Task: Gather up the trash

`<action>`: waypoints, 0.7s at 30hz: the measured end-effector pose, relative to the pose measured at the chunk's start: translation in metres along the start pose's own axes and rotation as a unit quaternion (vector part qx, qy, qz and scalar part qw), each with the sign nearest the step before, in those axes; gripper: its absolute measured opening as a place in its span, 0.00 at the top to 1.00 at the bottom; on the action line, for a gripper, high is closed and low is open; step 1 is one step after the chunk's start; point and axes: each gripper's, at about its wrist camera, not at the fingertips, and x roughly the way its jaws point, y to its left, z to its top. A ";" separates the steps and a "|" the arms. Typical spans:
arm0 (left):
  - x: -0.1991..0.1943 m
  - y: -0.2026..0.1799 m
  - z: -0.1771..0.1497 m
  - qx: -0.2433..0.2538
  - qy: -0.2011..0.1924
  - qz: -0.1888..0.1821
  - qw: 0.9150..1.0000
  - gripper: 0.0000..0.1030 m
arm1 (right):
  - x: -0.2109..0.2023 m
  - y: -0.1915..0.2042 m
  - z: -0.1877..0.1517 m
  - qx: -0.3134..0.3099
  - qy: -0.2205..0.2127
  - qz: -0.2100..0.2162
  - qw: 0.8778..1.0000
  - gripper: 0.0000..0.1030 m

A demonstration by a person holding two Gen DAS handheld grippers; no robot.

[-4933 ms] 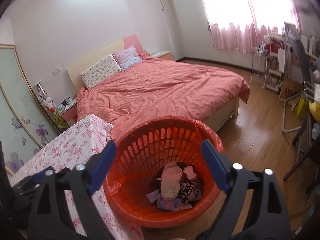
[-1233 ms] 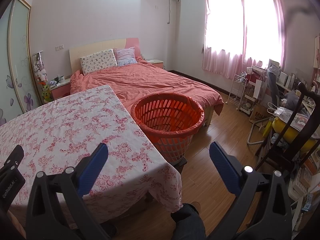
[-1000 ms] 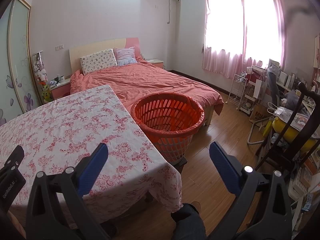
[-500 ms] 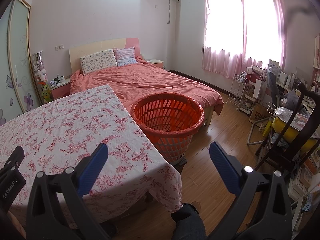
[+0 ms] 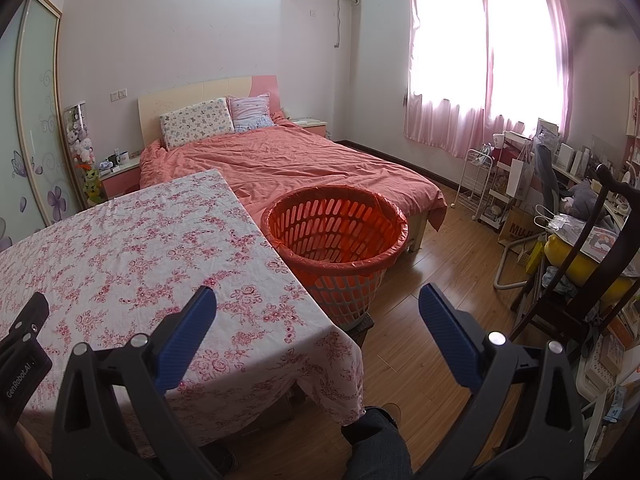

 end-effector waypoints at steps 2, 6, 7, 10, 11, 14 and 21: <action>0.000 0.000 0.000 0.000 0.000 0.000 1.000 0.02 | 0.000 -0.001 0.000 0.000 0.000 0.000 1.000 0.04; 0.000 0.000 -0.001 0.001 0.001 0.000 1.000 0.02 | 0.000 -0.001 0.000 0.000 0.000 0.000 1.000 0.04; 0.000 0.000 -0.001 0.001 0.001 0.000 1.000 0.02 | 0.000 0.000 0.000 0.000 0.000 0.000 1.000 0.04; 0.000 0.000 -0.001 0.000 0.001 0.000 1.000 0.02 | 0.000 0.000 0.000 0.000 0.000 0.000 1.000 0.04; 0.000 0.000 -0.001 0.001 0.001 0.001 1.000 0.02 | 0.000 -0.001 0.000 0.000 0.000 0.000 1.000 0.04; 0.000 0.001 -0.003 0.001 0.001 0.001 1.000 0.02 | 0.000 -0.001 0.000 0.000 0.000 0.000 1.000 0.04; 0.000 0.001 -0.003 0.001 0.002 0.000 1.000 0.02 | 0.000 0.000 0.000 0.000 0.000 0.001 1.000 0.04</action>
